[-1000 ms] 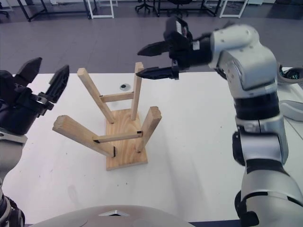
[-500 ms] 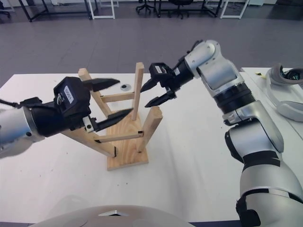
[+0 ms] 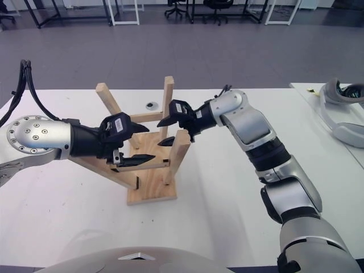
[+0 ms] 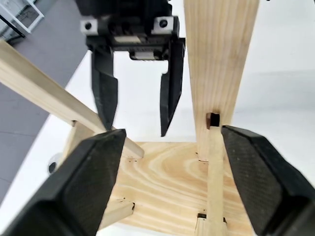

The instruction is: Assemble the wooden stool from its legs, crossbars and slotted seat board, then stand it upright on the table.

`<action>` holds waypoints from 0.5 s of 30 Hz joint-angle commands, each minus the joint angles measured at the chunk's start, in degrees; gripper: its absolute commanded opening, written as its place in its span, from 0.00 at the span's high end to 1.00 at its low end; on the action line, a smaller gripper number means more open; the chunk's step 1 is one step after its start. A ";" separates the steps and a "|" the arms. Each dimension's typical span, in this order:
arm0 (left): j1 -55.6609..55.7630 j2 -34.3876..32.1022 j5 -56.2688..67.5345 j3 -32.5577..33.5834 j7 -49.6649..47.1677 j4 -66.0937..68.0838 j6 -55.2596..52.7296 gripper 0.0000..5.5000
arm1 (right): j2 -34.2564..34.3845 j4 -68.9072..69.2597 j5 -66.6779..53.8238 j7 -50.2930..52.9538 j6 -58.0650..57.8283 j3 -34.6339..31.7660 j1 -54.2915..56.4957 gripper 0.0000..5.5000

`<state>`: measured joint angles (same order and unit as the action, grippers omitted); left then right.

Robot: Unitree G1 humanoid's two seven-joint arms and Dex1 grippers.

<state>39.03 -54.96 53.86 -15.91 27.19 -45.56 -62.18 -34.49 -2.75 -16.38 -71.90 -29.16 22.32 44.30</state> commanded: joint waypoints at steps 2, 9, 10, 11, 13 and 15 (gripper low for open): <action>-3.51 1.88 0.05 -1.16 2.37 -0.18 -2.08 0.35 | -0.65 2.97 0.85 6.25 -2.62 -4.20 -5.25 0.44; 1.38 5.16 -11.17 -13.20 3.59 1.23 -3.43 0.35 | -0.51 9.08 -0.92 9.04 -5.71 -6.57 -8.78 0.44; 1.91 5.70 -12.18 -14.26 4.51 1.89 -3.56 0.35 | -0.38 10.15 -1.13 9.50 -6.10 -6.65 -9.20 0.44; 2.33 5.72 -13.08 -14.52 5.41 2.23 -3.45 0.35 | -0.18 10.84 -1.17 9.93 -6.40 -6.67 -9.44 0.44; 3.61 4.15 -14.48 -13.24 7.32 2.02 -3.34 0.35 | 0.47 10.88 -0.84 11.45 -6.73 -6.75 -9.49 0.44; 5.55 0.63 -15.88 -10.43 10.21 2.26 -2.64 0.35 | 1.21 9.83 -0.15 13.80 -6.76 -7.17 -9.59 0.44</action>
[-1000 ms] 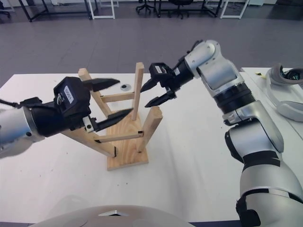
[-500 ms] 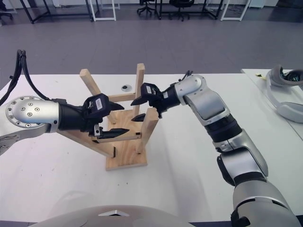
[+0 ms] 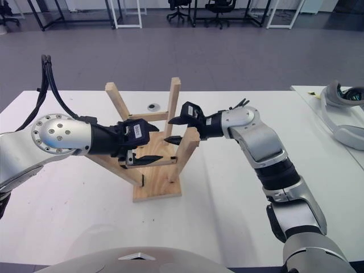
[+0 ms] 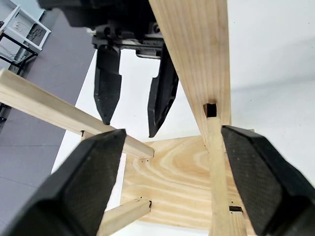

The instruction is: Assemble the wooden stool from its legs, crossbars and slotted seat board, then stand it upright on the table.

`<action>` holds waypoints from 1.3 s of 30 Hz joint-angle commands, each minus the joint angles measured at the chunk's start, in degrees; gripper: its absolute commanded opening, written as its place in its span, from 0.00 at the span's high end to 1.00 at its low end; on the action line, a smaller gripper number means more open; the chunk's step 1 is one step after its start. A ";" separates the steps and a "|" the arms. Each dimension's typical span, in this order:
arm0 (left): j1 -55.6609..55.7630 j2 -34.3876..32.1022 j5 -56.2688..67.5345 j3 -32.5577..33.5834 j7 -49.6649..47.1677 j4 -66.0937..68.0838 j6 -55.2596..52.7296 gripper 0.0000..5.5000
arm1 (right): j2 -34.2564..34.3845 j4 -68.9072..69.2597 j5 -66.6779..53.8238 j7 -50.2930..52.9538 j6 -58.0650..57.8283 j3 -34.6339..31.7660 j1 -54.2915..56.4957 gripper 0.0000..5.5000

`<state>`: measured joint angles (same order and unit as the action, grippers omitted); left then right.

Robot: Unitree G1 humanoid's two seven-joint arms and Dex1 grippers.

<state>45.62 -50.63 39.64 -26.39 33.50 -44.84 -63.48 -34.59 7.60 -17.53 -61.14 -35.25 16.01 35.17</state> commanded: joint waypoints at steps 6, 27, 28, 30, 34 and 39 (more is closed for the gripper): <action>0.27 -12.26 -17.02 -0.50 10.98 13.10 11.16 0.35 | 3.68 -2.45 1.88 8.60 -0.19 -2.07 -1.38 0.44; -14.36 -9.31 2.40 21.66 25.19 3.59 7.39 0.35 | 3.03 2.51 0.67 9.05 -1.53 -2.85 -5.83 0.44; -14.49 -8.88 0.88 19.96 24.60 3.81 8.15 0.35 | 2.73 3.04 0.23 8.64 -1.89 -3.02 -5.90 0.44; -14.71 -7.84 -5.49 13.72 23.02 4.61 11.29 0.35 | 2.30 5.41 -1.34 7.70 -3.38 -3.26 -6.30 0.44; -16.41 -4.52 -9.35 7.34 21.53 4.33 12.70 0.35 | 2.48 11.99 -4.91 10.11 -9.05 -5.64 -7.30 0.44; -17.36 -2.24 -12.38 6.51 19.37 5.31 13.52 0.35 | 4.10 22.20 -12.58 16.44 -18.73 -13.06 -9.13 0.44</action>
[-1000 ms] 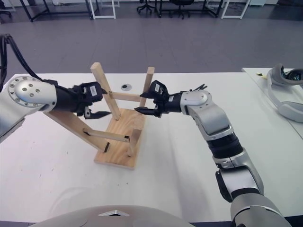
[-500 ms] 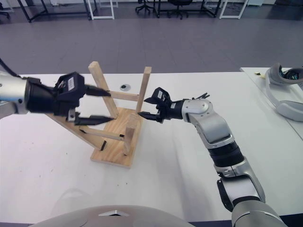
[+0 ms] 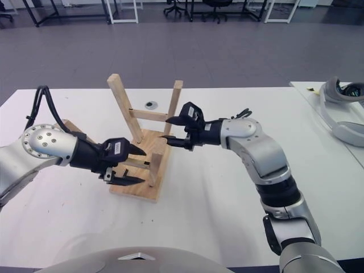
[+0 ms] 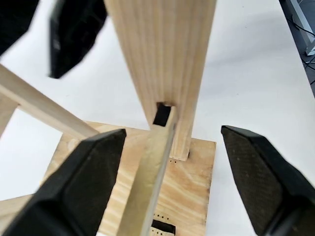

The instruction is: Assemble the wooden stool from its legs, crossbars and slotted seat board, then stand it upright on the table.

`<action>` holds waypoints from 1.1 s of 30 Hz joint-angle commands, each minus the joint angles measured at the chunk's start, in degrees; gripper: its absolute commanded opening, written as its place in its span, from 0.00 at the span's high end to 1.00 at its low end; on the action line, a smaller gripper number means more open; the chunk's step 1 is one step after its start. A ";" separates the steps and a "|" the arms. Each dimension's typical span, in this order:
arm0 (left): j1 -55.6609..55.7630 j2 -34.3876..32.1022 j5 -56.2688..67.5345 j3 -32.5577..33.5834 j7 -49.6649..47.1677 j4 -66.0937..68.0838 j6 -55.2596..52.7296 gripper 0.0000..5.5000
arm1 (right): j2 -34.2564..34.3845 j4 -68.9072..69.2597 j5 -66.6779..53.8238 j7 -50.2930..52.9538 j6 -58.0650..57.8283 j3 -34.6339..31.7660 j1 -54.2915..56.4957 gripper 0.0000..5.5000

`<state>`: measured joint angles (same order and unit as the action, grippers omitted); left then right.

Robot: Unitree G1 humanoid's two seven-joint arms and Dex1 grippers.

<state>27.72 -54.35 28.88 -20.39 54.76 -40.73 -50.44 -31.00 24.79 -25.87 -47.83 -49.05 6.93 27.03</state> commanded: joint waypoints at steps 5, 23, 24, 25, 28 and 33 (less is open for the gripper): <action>2.03 4.06 -2.88 1.11 -3.56 4.19 1.12 0.35 | 2.94 7.98 -10.85 6.92 -8.10 -7.73 0.04 0.44; 3.35 6.48 -7.29 0.21 -3.88 5.00 0.27 0.35 | -0.14 10.05 -16.24 8.22 -7.15 -5.64 0.29 0.44; 3.70 6.60 -7.40 -0.02 -3.72 5.36 -0.14 0.35 | -0.55 10.47 -16.06 8.00 -6.87 -5.23 0.34 0.44; 4.26 6.67 -7.58 -0.47 -3.43 5.98 -0.80 0.35 | -0.99 11.08 -16.10 7.80 -6.63 -4.79 0.43 0.44; 6.13 7.56 -8.96 -1.52 -3.89 8.86 -1.78 0.35 | -2.38 12.92 -15.98 6.83 -5.84 -3.03 0.62 0.44; 6.83 8.65 -9.18 -1.33 -5.15 8.49 -3.46 0.35 | -4.02 12.73 -14.51 6.73 -4.00 -2.07 0.21 0.44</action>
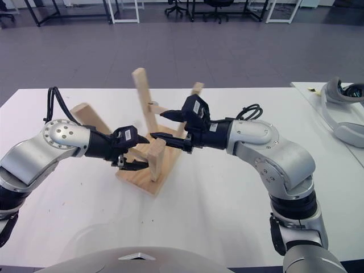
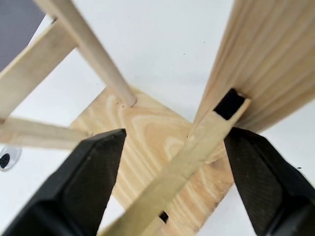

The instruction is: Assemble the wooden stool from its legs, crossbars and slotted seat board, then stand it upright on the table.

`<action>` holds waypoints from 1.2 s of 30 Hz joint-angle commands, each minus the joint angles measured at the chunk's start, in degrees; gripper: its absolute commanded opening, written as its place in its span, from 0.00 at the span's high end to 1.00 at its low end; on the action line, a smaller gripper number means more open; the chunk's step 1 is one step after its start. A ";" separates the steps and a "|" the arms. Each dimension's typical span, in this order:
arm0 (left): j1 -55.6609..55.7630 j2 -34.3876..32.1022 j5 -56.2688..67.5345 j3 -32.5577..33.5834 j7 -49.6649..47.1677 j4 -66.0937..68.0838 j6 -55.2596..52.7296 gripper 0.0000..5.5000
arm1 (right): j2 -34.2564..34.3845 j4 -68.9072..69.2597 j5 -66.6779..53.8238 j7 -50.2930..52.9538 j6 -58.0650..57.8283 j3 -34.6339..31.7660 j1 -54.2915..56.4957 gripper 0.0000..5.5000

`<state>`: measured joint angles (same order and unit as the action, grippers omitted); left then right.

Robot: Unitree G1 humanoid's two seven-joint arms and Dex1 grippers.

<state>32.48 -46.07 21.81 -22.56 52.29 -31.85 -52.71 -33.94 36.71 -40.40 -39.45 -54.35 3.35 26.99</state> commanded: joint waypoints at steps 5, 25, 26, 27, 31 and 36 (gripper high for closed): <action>-0.87 -2.42 -1.30 2.91 -2.57 -4.81 -1.90 0.35 | -0.56 -3.69 2.97 0.68 4.09 0.80 0.88 0.44; 17.53 -2.96 10.66 34.08 -10.59 0.97 -9.85 0.35 | 7.37 -8.41 -2.32 6.16 4.78 -6.35 5.78 0.44; 17.00 -2.07 9.42 35.56 -12.33 4.32 -7.45 0.35 | 8.46 -7.96 -5.58 7.07 3.51 -7.66 6.36 0.44; 16.34 -0.90 8.99 37.14 -13.78 7.09 -5.86 0.35 | 9.23 -7.44 -8.48 7.84 2.34 -8.72 6.85 0.44; 8.09 2.38 6.32 43.32 -18.59 16.48 1.24 0.35 | 8.37 -5.73 -18.63 8.83 -1.09 -11.80 7.91 0.44; -7.50 8.79 2.50 43.90 -22.05 22.48 10.30 0.35 | 1.29 -8.02 -22.43 7.02 -3.12 -13.97 7.57 0.44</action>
<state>29.88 -39.98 26.24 22.77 30.89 -11.93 -44.77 -28.79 30.01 -64.40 -31.26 -56.26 -9.93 33.93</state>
